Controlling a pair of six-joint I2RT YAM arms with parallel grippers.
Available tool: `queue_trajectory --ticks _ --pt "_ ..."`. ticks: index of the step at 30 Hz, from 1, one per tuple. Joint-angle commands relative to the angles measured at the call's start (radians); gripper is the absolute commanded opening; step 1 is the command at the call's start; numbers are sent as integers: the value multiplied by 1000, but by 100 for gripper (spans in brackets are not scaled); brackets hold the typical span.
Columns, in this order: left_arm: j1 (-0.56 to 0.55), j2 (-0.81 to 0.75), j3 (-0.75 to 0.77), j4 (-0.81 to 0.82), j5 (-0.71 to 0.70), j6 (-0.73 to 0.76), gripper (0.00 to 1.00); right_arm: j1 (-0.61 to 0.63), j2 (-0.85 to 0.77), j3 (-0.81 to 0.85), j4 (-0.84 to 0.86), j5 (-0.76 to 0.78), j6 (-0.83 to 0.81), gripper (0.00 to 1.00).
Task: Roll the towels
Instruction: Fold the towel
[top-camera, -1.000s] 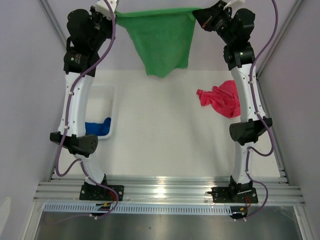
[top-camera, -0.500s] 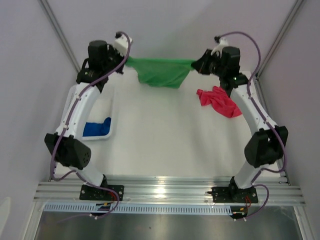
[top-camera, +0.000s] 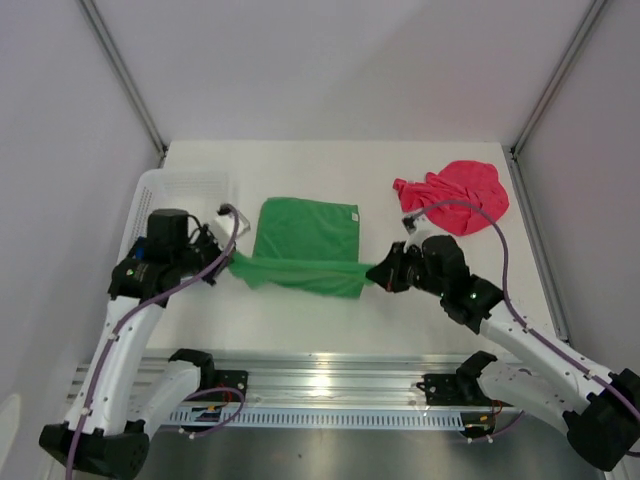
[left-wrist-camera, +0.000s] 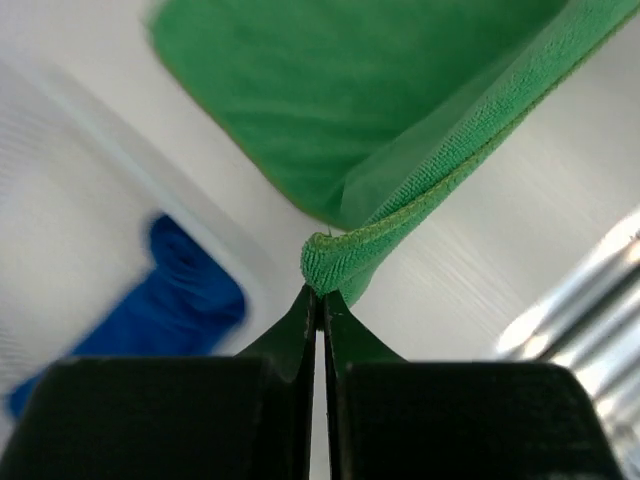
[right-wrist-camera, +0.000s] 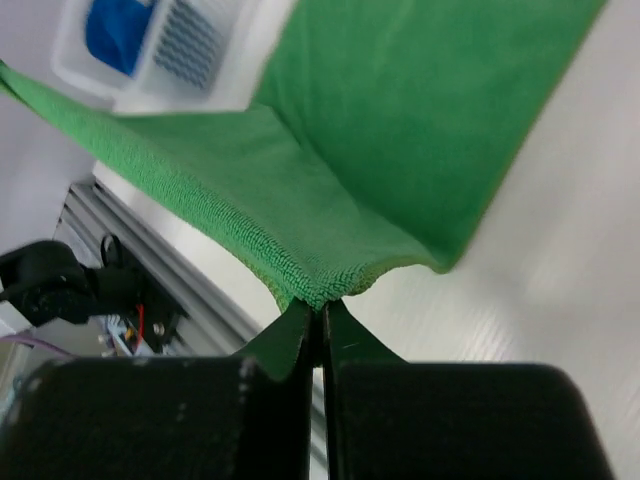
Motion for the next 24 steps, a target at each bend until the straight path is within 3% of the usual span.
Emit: queue_trajectory --ticks 1,6,11,17,24 --pt "32 3 -139 -286 -47 132 1 23 -58 -136 -136 120 127 0" --pt "32 -86 -252 -479 -27 174 1 141 -110 -196 -220 83 247 0" --pt "32 -92 -276 -498 -11 165 1 170 -92 -204 -240 51 284 0" --pt "33 8 -223 -300 -73 104 1 124 31 -129 -159 2 220 0" --pt "33 270 -39 19 -174 -56 1 -150 406 130 -47 -150 56 0"
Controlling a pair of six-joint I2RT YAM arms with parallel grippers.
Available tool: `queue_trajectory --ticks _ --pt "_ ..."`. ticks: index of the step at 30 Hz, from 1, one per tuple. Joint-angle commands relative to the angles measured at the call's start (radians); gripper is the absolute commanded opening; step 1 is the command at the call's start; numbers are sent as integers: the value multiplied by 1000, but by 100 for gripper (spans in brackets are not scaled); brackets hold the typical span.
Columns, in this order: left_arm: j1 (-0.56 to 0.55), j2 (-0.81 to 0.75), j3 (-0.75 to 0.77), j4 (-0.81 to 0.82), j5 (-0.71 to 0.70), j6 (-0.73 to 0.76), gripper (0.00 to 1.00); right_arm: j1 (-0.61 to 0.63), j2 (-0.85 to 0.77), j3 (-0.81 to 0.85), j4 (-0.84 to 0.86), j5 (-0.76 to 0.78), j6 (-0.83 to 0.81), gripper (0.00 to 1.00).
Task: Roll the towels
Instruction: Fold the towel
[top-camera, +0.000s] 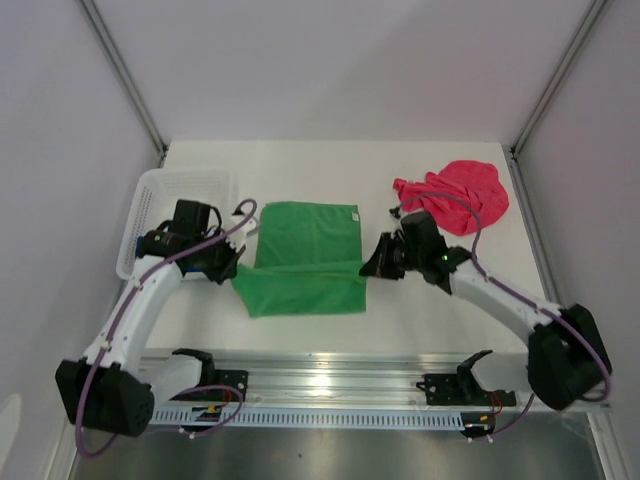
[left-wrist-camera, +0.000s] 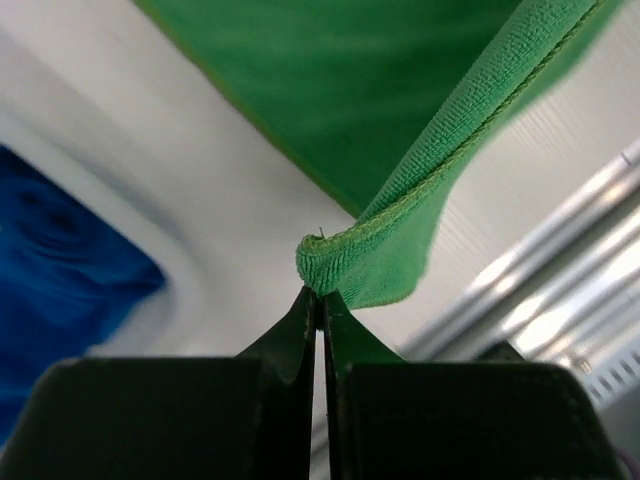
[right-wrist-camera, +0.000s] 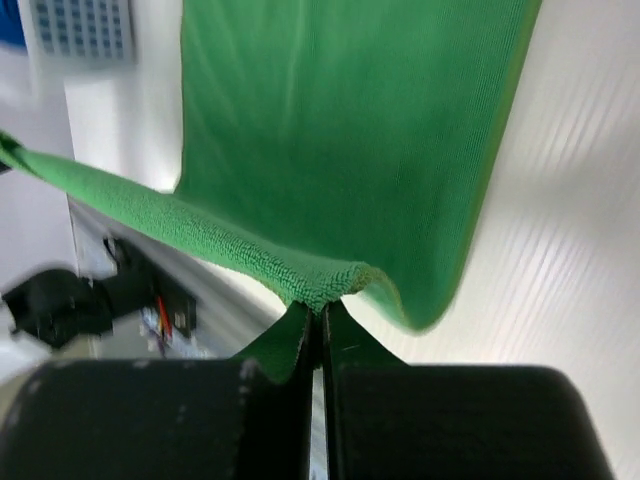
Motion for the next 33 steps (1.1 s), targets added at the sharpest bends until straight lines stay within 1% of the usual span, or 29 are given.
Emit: queue_trajectory --ticks 1,2,3,4,5,6,7,8,9,11,16,22,27,30,31,32,33 --pt "23 156 111 229 -187 -96 1 -112 229 147 41 -37 -131 0" --pt "22 192 131 287 -209 -107 1 -148 277 177 64 -62 -138 0" --pt "22 229 142 307 -235 -121 1 -164 321 234 78 -113 -138 0" --pt "22 300 176 329 -256 -130 1 -181 366 263 101 -137 -135 0" --pt "22 337 191 349 -275 -147 1 -204 448 294 98 -149 -133 0" --pt "22 374 205 369 -287 -153 1 -208 487 367 84 -145 -141 0" --pt "22 407 246 375 -287 -157 1 -211 524 401 66 -146 -150 0" --pt "20 465 260 383 -289 -173 1 -219 588 434 57 -146 -162 0" --pt "20 489 274 392 -281 -177 1 -222 616 486 49 -143 -162 0" --pt "20 551 317 410 -284 -194 1 -225 677 523 46 -143 -161 0" --pt "17 638 371 458 -321 -199 0 -233 741 577 69 -123 -135 0" --pt "-1 730 444 462 -321 -196 1 -248 770 581 107 -86 -95 0" --pt "-23 786 481 467 -338 -191 1 -250 796 621 78 -65 -102 0" --pt "-26 807 490 479 -359 -191 2 -253 799 618 84 -45 -90 11" --pt "-26 822 493 481 -371 -193 4 -254 805 620 89 -45 -84 20" --pt "-26 832 496 485 -382 -196 8 -256 814 626 100 -54 -79 25" --pt "-26 842 512 487 -388 -196 13 -259 823 632 109 -60 -72 33"
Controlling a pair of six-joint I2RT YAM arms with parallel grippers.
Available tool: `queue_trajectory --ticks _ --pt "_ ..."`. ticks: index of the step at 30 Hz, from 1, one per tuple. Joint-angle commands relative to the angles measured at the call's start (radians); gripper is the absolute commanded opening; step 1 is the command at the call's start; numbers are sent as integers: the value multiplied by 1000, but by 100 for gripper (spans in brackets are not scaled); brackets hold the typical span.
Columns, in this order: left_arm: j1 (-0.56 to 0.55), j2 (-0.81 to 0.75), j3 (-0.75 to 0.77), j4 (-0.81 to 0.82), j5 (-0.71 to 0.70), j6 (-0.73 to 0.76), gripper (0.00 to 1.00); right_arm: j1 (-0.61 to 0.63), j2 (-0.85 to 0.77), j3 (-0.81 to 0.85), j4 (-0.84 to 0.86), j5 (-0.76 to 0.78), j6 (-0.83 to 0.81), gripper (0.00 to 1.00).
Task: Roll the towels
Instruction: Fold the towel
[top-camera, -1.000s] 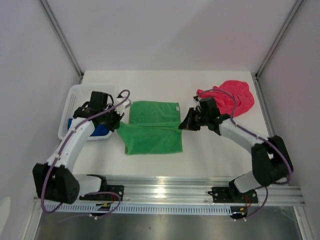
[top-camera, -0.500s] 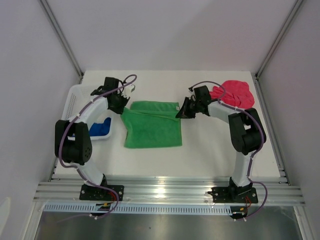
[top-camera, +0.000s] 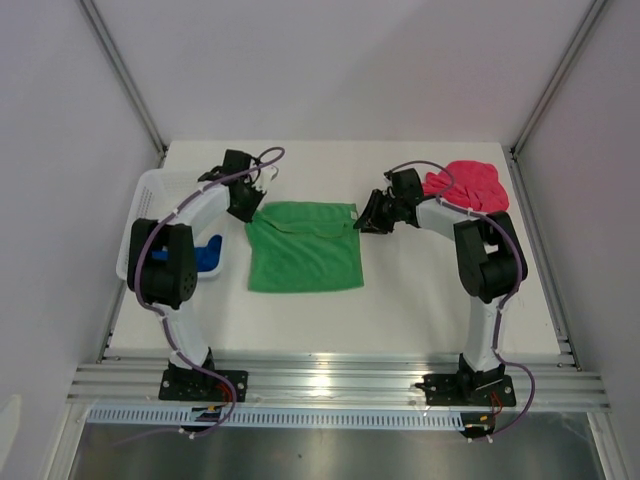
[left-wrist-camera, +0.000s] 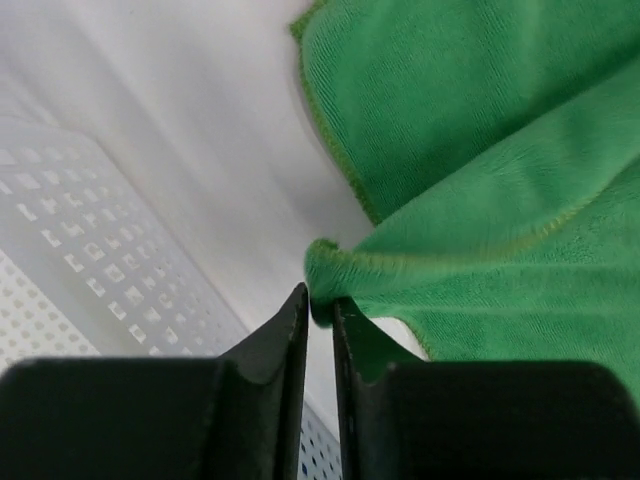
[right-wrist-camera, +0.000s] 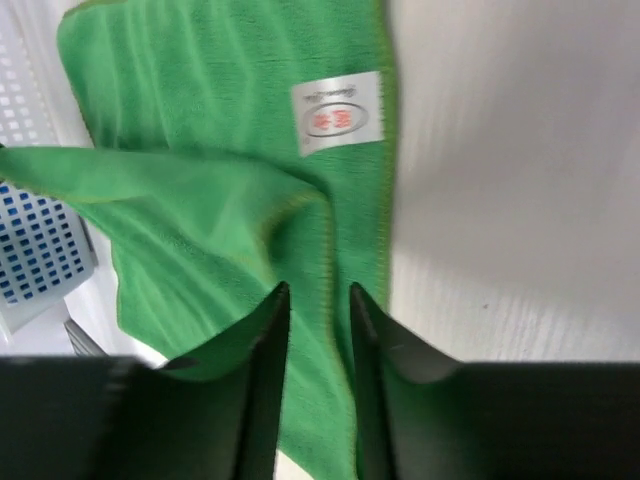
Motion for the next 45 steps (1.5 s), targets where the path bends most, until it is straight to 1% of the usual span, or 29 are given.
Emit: queue_trajectory --ticks 1,2,4,5,8,9,10,11,12,14,15,17,18,19,20,21,22,23,25,26,28,30,33,37,43,45 --pt "7 46 63 32 -88 -14 20 -26 54 55 28 29 16 36" --pt "7 57 75 32 -100 -18 29 -29 69 69 31 26 29 37" --pt "7 91 95 33 -113 -29 32 -36 116 129 31 12 41 39" --pt "7 102 112 32 -119 -34 37 -39 129 149 27 9 44 39" --pt "7 140 167 27 -133 -42 49 -48 153 216 6 27 39 39" --pt "7 145 176 15 -136 -45 52 -51 150 235 -2 37 33 38" --pt "8 145 198 9 -130 -46 55 -52 128 236 -5 58 18 36" --pt "7 131 198 2 -124 -49 56 -45 106 232 -4 66 -56 35" --pt "7 117 198 -1 -116 -52 56 -34 80 224 -5 76 -123 33" --pt "7 87 181 -25 -85 -54 57 4 20 178 -18 154 -285 30" --pt "7 50 170 -37 -73 -51 57 53 -38 157 -19 185 -462 27" --pt "7 13 141 -59 -44 -42 57 108 -83 91 -24 257 -655 27" --pt "8 -2 137 -62 -44 -32 57 171 -104 71 -24 295 -757 30" --pt "8 0 138 -80 -16 -25 56 206 -107 31 -19 346 -957 32" --pt "10 11 155 -91 -16 -22 51 239 -109 8 19 450 -1047 33" --pt "8 23 176 -102 -16 -16 47 263 -106 -16 53 507 -1123 33" --pt "7 66 193 -116 -13 -12 45 292 -91 -33 83 539 -1236 33" --pt "7 91 233 -169 -4 -14 42 294 -81 -38 102 549 -1276 34" --pt "7 163 294 -232 18 -23 39 293 -60 -26 87 514 -1373 37" --pt "7 178 320 -269 37 -25 40 290 -60 -26 91 509 -1392 37" --pt "7 198 339 -287 59 -26 41 280 -72 -21 75 443 -1433 40" --pt "3 208 341 -291 68 -25 45 274 -80 -26 32 367 -1514 43" --pt "0 220 342 -291 65 -22 47 273 -84 -26 2 345 -1571 44" --pt "-1 247 360 -291 61 -26 49 279 -63 -23 -44 279 -1649 44" --pt "-3 275 377 -281 53 -34 49 291 -43 -46 8 248 -1697 44" --pt "-3 284 388 -283 53 -37 47 296 -26 -30 15 254 -1708 44"
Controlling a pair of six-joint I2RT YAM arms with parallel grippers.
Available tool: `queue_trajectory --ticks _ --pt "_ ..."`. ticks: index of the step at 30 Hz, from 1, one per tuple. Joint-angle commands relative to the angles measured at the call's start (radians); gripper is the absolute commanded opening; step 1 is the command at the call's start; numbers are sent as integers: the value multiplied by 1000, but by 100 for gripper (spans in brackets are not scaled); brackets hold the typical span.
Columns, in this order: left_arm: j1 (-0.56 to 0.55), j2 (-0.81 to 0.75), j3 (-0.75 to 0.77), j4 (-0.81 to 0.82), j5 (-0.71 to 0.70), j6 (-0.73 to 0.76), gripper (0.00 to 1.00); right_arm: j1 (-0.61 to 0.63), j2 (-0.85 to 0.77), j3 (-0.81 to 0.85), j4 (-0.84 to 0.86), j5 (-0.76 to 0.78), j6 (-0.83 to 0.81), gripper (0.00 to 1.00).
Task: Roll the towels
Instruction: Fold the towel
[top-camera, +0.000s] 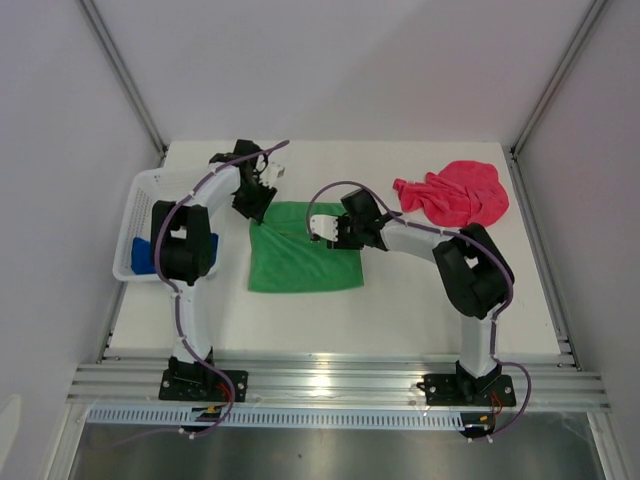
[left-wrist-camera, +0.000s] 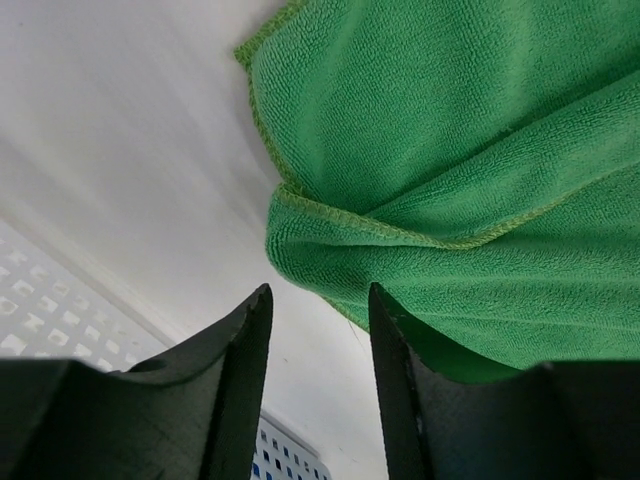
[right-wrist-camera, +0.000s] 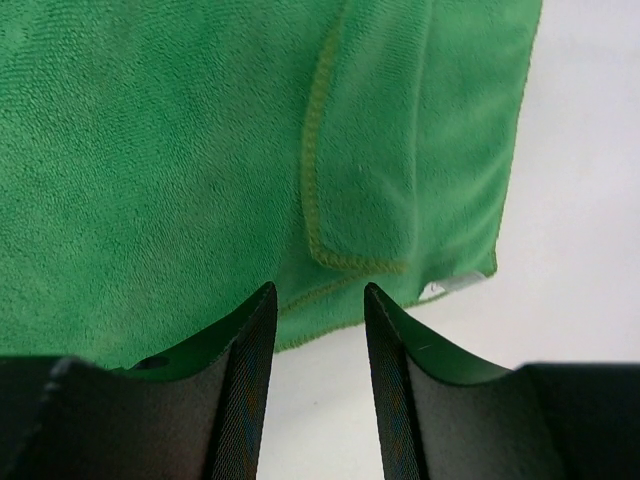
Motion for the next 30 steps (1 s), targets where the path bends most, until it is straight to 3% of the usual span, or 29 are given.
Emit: queue_trajectory --ticks 1,14,18,21,25,30 --pt "-5 24 57 4 7 -9 45 5 31 13 41 -21 -69 44" --pt "-7 37 70 -5 32 -9 40 30 74 86 39 5 -86 41" --pt "-7 35 70 -2 35 -8 26 17 36 83 -2 24 -115 40" --pt "-7 35 70 0 35 -6 7 8 -1 85 -41 24 -130 40" --pt "-7 34 67 3 30 -11 1 -3 -14 95 -53 1 -144 41" --pt "-7 31 65 7 27 -12 1 -1 51 149 -76 -58 -138 40"
